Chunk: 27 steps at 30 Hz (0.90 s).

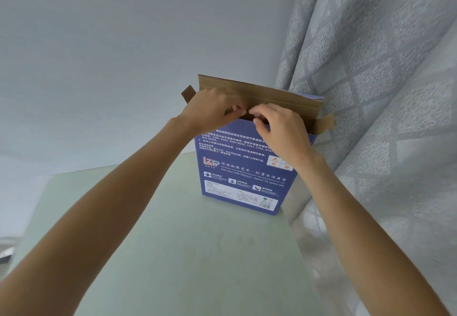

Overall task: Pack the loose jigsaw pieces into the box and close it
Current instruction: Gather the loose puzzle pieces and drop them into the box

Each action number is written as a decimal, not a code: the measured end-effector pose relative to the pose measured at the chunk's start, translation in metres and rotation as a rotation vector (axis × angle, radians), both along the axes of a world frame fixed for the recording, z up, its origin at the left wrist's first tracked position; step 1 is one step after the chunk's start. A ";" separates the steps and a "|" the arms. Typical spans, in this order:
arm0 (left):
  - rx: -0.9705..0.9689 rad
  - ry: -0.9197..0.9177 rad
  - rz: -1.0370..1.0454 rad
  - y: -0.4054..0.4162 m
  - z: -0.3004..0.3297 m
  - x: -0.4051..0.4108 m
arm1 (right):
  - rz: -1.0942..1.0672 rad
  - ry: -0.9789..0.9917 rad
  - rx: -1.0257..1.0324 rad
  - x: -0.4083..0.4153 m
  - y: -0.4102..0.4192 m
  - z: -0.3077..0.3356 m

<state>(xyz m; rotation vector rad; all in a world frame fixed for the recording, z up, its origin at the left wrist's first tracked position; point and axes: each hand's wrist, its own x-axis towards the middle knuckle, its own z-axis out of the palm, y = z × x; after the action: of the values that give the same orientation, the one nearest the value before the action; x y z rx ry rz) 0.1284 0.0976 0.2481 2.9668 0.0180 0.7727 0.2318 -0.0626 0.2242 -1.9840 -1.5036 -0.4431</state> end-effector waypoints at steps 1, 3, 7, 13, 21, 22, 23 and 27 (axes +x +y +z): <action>0.100 -0.112 -0.040 -0.002 -0.003 -0.008 | 0.019 -0.059 0.034 -0.004 -0.002 0.000; 0.190 -0.295 -0.051 -0.008 -0.009 -0.029 | 0.066 -0.167 0.106 -0.016 -0.009 -0.002; 0.014 -0.404 0.100 -0.028 -0.036 -0.089 | 0.115 -0.182 0.181 -0.059 -0.029 -0.032; -0.526 0.017 0.510 -0.077 -0.137 -0.228 | 0.210 0.158 -0.132 -0.156 -0.063 -0.135; -0.809 0.613 0.951 -0.155 -0.271 -0.406 | 0.247 0.526 -0.806 -0.264 -0.102 -0.249; -0.833 0.660 0.982 -0.166 -0.281 -0.421 | 0.245 0.535 -0.852 -0.275 -0.104 -0.257; -0.865 0.687 1.005 -0.179 -0.289 -0.437 | 0.246 0.541 -0.890 -0.290 -0.104 -0.264; -0.911 0.671 0.977 -0.212 -0.306 -0.477 | 0.338 0.388 -0.945 -0.334 -0.085 -0.282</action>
<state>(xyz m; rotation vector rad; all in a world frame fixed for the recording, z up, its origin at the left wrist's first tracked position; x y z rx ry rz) -0.3486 -0.1146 -0.0578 2.0235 1.4487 -0.2527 -0.1019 -0.1471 -0.0578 -2.1802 -1.9038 0.9074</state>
